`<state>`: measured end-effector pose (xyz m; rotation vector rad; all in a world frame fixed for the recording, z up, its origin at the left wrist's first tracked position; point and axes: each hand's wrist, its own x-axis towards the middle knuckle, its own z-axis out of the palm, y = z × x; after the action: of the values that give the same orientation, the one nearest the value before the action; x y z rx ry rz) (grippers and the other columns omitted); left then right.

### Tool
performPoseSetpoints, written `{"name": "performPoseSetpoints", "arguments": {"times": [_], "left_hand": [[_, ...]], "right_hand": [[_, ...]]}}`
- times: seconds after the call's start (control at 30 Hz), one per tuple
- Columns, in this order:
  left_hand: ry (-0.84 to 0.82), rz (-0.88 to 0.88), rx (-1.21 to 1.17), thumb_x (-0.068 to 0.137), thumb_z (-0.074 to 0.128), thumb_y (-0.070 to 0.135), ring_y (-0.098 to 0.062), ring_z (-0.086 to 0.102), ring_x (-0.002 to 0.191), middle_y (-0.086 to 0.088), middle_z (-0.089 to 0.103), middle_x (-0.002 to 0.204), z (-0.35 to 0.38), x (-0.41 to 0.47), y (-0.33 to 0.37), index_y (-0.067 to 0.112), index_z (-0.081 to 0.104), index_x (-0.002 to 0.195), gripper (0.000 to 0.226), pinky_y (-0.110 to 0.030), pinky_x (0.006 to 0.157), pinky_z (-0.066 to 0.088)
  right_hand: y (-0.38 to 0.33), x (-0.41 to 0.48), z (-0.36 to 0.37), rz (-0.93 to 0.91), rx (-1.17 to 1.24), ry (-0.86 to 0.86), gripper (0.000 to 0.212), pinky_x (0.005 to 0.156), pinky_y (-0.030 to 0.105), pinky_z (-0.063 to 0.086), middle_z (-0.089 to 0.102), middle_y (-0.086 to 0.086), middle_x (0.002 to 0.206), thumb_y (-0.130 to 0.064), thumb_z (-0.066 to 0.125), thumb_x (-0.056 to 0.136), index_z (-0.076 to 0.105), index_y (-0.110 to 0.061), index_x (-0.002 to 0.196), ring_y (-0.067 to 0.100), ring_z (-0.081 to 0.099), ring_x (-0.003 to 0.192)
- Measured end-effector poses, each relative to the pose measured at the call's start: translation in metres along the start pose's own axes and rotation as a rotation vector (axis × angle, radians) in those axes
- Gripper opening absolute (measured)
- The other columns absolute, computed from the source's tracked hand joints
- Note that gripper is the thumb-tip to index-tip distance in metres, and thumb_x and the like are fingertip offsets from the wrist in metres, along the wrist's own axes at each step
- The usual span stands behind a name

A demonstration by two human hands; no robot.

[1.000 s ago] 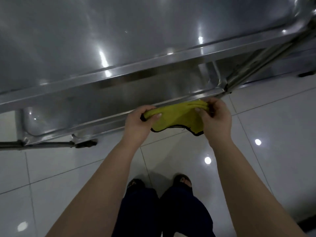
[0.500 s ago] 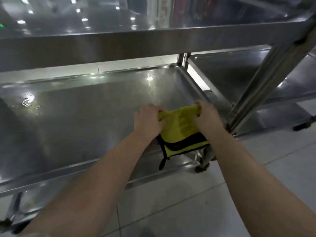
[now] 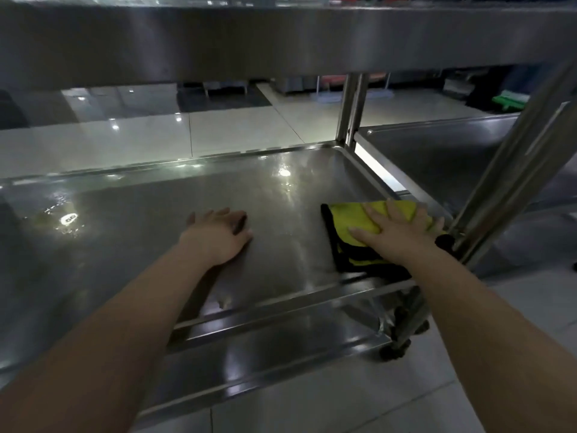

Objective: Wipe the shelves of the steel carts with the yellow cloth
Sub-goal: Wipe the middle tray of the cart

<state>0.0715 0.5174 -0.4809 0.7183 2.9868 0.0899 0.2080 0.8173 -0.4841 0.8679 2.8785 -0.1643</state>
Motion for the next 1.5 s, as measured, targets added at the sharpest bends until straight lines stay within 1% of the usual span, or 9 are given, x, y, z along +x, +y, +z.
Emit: {"name": "performPoseSetpoints", "arguments": {"times": [0.17, 0.33, 0.57, 0.73, 0.9, 1.07, 1.23, 1.37, 1.5], "left_hand": [[0.015, 0.102, -0.104, 0.097, 0.041, 0.049, -0.028, 0.041, 0.133, -0.007, 0.046, 0.145, 0.004, 0.012, -0.012, 0.032, 0.046, 0.140, 0.046, -0.033, 0.109, 0.031], [-0.010, 0.100, -0.095, 0.096, 0.040, 0.051, -0.026, 0.031, 0.142, -0.005, 0.033, 0.155, 0.007, 0.014, -0.021, 0.038, 0.037, 0.146, 0.051, -0.034, 0.116, 0.024], [-0.013, 0.109, -0.058, 0.095, 0.034, 0.059, -0.026, 0.024, 0.144, 0.001, 0.027, 0.158, 0.012, 0.013, -0.016, 0.044, 0.030, 0.146, 0.053, -0.041, 0.116, 0.024], [0.004, 0.117, -0.097, 0.085, 0.049, 0.067, -0.026, 0.033, 0.137, 0.004, 0.041, 0.147, -0.002, 0.021, -0.023, 0.050, 0.043, 0.136, 0.055, -0.043, 0.113, 0.027], [-0.031, 0.080, -0.214, 0.071, 0.044, 0.086, -0.023, 0.010, 0.148, 0.014, 0.019, 0.159, 0.005, 0.016, -0.042, 0.062, 0.030, 0.137, 0.072, -0.044, 0.119, 0.008], [-0.034, 0.102, -0.262, 0.062, 0.049, 0.088, -0.026, 0.020, 0.145, 0.007, 0.029, 0.157, 0.005, 0.029, -0.045, 0.056, 0.038, 0.137, 0.083, -0.042, 0.117, 0.016], [-0.065, 0.084, -0.252, 0.050, 0.049, 0.087, -0.021, 0.023, 0.144, 0.007, 0.031, 0.156, 0.002, 0.035, -0.051, 0.048, 0.042, 0.139, 0.097, -0.037, 0.114, 0.019], [-0.099, 0.095, -0.247, 0.042, 0.043, 0.097, -0.018, 0.022, 0.145, 0.012, 0.028, 0.156, 0.002, 0.037, -0.057, 0.059, 0.036, 0.136, 0.102, -0.042, 0.117, 0.019], [-0.096, 0.102, -0.218, 0.042, 0.042, 0.096, -0.019, 0.022, 0.145, 0.011, 0.028, 0.156, 0.001, 0.038, -0.047, 0.060, 0.036, 0.135, 0.100, -0.045, 0.117, 0.021]], "right_hand": [[-0.083, -0.004, 0.021, -0.122, -0.017, 0.127, 0.073, 0.096, 0.076, -0.019, -0.003, 0.005, 0.164, -0.090, 0.009, 0.072, 0.002, -0.064, 0.140, 0.052, -0.018, 0.140], [-0.112, -0.021, 0.037, -0.278, -0.039, 0.186, 0.083, 0.095, 0.071, -0.027, 0.002, -0.001, 0.164, -0.097, 0.001, 0.059, 0.000, -0.068, 0.137, 0.047, -0.017, 0.142], [-0.035, 0.025, 0.005, 0.035, -0.029, 0.076, 0.073, 0.102, 0.075, -0.017, -0.009, -0.006, 0.163, -0.089, 0.009, 0.075, 0.007, -0.062, 0.143, 0.043, -0.027, 0.142], [-0.037, 0.018, 0.011, -0.149, 0.037, 0.099, 0.067, 0.099, 0.079, -0.012, -0.005, -0.021, 0.161, -0.089, 0.003, 0.075, 0.003, -0.067, 0.139, 0.033, -0.015, 0.147], [-0.040, 0.016, 0.008, -0.124, 0.018, 0.028, 0.086, 0.103, 0.077, -0.006, -0.010, -0.019, 0.161, -0.097, 0.003, 0.059, -0.003, -0.068, 0.139, 0.034, -0.015, 0.147], [-0.101, 0.015, 0.011, -0.045, 0.040, 0.060, 0.080, 0.101, 0.079, -0.004, -0.006, -0.013, 0.163, -0.091, 0.011, 0.073, 0.001, -0.057, 0.145, 0.046, -0.012, 0.144], [-0.182, -0.003, 0.032, -0.337, -0.033, 0.098, 0.068, 0.092, 0.079, -0.013, -0.004, -0.013, 0.163, -0.083, 0.006, 0.077, 0.000, -0.062, 0.142, 0.046, -0.007, 0.144], [-0.131, 0.034, 0.020, -0.335, 0.026, 0.043, 0.074, 0.105, 0.072, -0.005, 0.000, -0.025, 0.159, -0.090, 0.013, 0.069, 0.000, -0.067, 0.138, 0.032, -0.005, 0.149], [-0.060, 0.076, 0.008, -0.145, 0.147, 0.036, 0.076, 0.117, 0.059, -0.001, 0.002, -0.013, 0.163, -0.082, 0.020, 0.081, 0.008, -0.051, 0.150, 0.032, -0.004, 0.149]]}}
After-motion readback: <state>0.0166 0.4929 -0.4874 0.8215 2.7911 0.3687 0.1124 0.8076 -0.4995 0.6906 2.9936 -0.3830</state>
